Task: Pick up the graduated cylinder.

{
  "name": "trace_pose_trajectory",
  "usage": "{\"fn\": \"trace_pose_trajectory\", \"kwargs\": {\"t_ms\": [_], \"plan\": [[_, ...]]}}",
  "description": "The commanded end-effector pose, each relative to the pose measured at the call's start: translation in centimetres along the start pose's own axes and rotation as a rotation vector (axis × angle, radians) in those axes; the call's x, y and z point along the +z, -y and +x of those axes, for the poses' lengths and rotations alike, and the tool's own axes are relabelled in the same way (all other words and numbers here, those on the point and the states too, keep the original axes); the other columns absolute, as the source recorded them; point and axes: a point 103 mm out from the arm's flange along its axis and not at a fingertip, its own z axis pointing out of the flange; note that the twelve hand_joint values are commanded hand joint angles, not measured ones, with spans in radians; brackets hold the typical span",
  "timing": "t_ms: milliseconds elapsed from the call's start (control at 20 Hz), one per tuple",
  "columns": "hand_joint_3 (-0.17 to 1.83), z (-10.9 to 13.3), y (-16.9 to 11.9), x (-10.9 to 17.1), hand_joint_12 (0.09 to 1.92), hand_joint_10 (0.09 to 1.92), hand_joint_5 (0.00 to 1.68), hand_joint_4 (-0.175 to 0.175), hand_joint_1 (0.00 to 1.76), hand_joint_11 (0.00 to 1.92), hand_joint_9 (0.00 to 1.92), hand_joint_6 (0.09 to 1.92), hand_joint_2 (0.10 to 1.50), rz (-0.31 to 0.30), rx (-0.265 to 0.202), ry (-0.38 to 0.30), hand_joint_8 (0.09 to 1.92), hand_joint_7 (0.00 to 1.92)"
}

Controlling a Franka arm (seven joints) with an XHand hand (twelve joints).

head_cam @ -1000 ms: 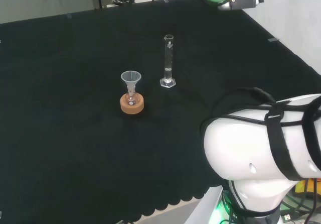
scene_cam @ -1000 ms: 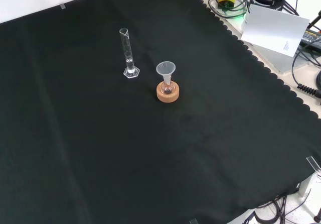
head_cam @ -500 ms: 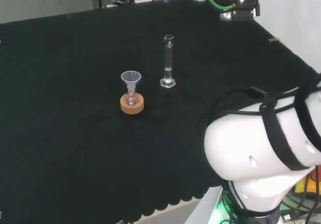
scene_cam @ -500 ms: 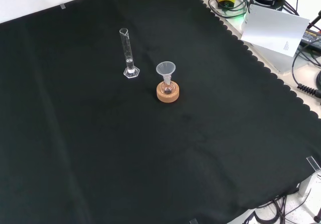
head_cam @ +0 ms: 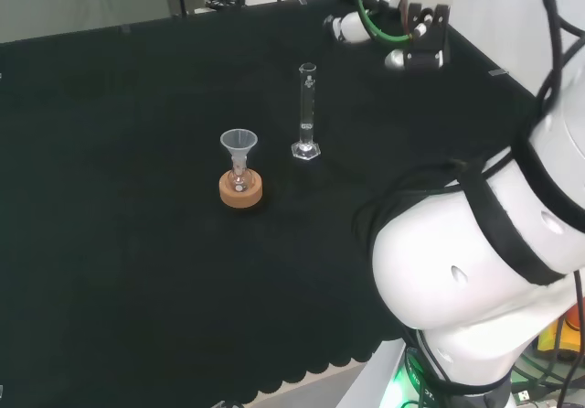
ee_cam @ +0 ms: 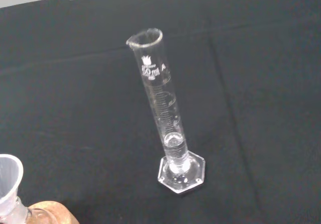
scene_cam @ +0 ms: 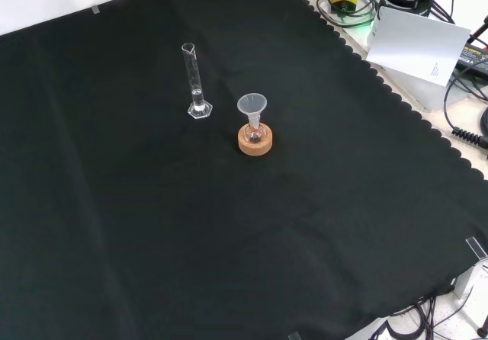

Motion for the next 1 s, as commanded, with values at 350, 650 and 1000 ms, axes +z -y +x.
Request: {"fn": "trace_pose_trajectory", "kwargs": {"t_ms": [350,650,1000], "plan": [[0.27,-1.0,-2.1,6.1,1.35,0.64,0.43,-0.064,0.82,0.29,0.49,0.09,0.82,0.053,0.010,-0.156,0.68,0.27],[0.57,-1.8,-2.7,8.4,1.35,0.64,0.44,-0.064,0.90,0.30,0.50,0.09,0.63,0.067,0.030,-0.235,0.70,0.28],[0.61,-1.9,-3.6,10.7,1.34,0.63,0.45,-0.055,0.95,0.32,0.52,0.09,0.60,0.072,0.031,-0.283,0.70,0.29]]}}
